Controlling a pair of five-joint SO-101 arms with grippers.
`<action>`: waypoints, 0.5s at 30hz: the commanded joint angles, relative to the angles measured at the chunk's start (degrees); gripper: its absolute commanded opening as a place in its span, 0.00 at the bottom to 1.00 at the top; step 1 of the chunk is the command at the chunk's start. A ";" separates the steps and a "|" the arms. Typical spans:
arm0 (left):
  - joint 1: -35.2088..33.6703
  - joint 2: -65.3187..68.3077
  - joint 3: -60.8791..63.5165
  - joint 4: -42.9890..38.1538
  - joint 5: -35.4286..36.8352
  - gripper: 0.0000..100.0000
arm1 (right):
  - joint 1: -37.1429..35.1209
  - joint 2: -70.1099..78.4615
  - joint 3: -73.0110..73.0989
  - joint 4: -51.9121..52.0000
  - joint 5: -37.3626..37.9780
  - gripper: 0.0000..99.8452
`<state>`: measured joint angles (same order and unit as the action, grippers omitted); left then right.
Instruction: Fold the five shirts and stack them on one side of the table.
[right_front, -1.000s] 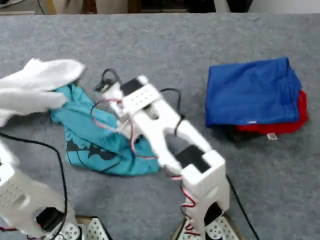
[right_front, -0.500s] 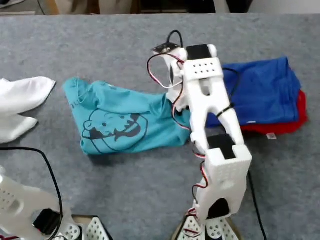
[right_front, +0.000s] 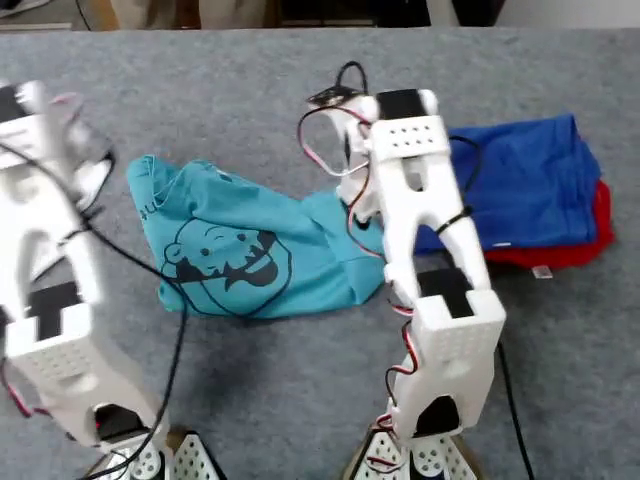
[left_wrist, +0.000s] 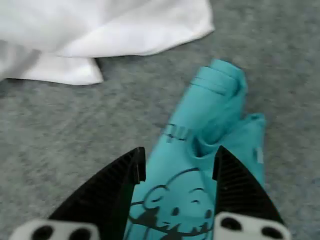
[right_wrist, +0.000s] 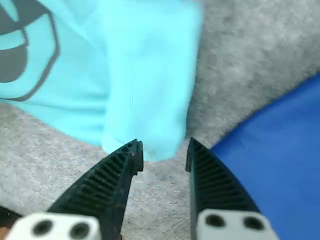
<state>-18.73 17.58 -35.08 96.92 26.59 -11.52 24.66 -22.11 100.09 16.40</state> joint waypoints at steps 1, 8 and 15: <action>8.88 0.31 -5.63 -6.42 5.98 0.23 | 4.62 -0.48 -1.27 -3.16 -3.25 0.07; 16.97 14.81 -6.51 -16.53 11.60 0.16 | 2.86 -2.42 5.67 -19.08 -13.80 0.07; 19.60 25.80 -17.23 -16.44 16.70 0.16 | 0.75 -9.54 24.57 -50.81 -24.62 0.07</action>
<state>-0.18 42.37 -46.42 81.10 41.27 -9.85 20.35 -4.79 63.60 -4.35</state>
